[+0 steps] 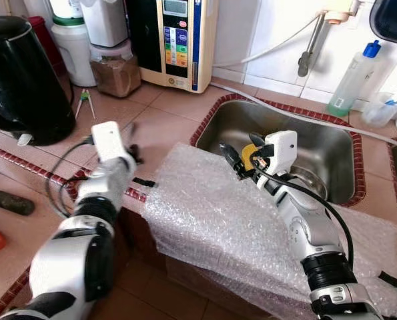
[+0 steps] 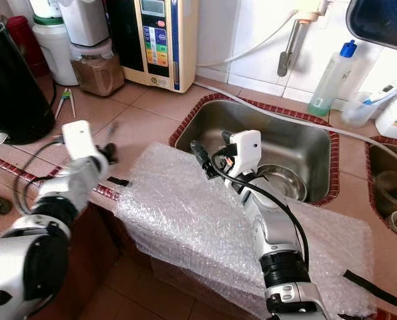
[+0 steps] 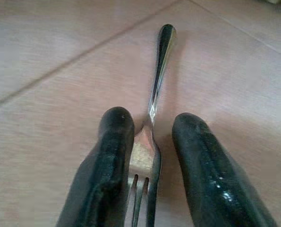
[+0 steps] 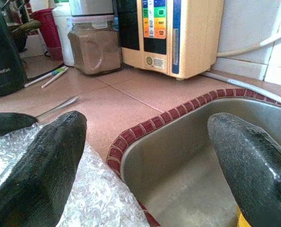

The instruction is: Kitchen organization

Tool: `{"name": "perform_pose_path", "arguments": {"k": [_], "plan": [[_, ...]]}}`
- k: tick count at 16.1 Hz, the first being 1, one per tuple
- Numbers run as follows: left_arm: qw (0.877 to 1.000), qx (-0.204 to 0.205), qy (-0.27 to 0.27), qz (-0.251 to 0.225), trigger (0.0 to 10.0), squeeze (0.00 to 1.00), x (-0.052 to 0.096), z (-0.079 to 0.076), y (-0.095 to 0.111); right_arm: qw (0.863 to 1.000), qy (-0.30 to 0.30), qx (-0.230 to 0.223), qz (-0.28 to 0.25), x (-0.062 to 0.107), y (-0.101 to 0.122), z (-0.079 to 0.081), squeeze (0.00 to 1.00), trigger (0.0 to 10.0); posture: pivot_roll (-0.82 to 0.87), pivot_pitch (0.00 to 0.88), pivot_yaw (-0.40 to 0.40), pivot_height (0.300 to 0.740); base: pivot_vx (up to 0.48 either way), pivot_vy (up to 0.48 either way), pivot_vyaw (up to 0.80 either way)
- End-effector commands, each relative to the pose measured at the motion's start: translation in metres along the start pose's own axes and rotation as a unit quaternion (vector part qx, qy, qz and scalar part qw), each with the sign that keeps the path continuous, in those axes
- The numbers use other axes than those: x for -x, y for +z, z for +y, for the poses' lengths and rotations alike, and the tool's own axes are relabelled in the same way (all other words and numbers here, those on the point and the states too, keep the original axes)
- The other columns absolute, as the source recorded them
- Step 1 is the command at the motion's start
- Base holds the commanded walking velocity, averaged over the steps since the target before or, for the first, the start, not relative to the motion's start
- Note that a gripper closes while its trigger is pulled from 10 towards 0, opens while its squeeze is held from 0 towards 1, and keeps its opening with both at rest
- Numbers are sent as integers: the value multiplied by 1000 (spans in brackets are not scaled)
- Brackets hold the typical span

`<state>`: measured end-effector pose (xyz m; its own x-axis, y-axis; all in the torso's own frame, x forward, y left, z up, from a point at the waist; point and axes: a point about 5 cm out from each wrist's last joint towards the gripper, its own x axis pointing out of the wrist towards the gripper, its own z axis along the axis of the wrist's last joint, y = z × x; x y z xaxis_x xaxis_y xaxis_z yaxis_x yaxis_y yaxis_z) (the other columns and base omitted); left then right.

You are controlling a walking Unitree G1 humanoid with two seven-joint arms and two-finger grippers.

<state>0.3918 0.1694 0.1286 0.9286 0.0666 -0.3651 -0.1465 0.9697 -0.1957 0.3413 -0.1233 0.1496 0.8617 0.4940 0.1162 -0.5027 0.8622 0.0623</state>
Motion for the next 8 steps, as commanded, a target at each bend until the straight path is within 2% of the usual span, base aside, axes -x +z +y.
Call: {"name": "perform_pose_path", "arguments": {"k": [1, 4, 8], "plan": [[999, -5, -3, 41, 0, 0, 1, 1, -22, 1000, 5, 12, -4, 0, 5, 0, 0, 10000, -69, 0, 9, 740, 0, 0, 0], [999, -9, -6, 42, 0, 0, 2, 1, -26, 1000, 4, 14, -2, 0, 4, 0, 0, 10000, -67, 0, 7, 740, 0, 0, 0], [999, -19, -5, 36, 0, 0, 4, 8, -31, 1000, 1, 14, 1, -1, 3, 0, 0, 10000, -61, 0, 7, 740, 0, 0, 0]]}}
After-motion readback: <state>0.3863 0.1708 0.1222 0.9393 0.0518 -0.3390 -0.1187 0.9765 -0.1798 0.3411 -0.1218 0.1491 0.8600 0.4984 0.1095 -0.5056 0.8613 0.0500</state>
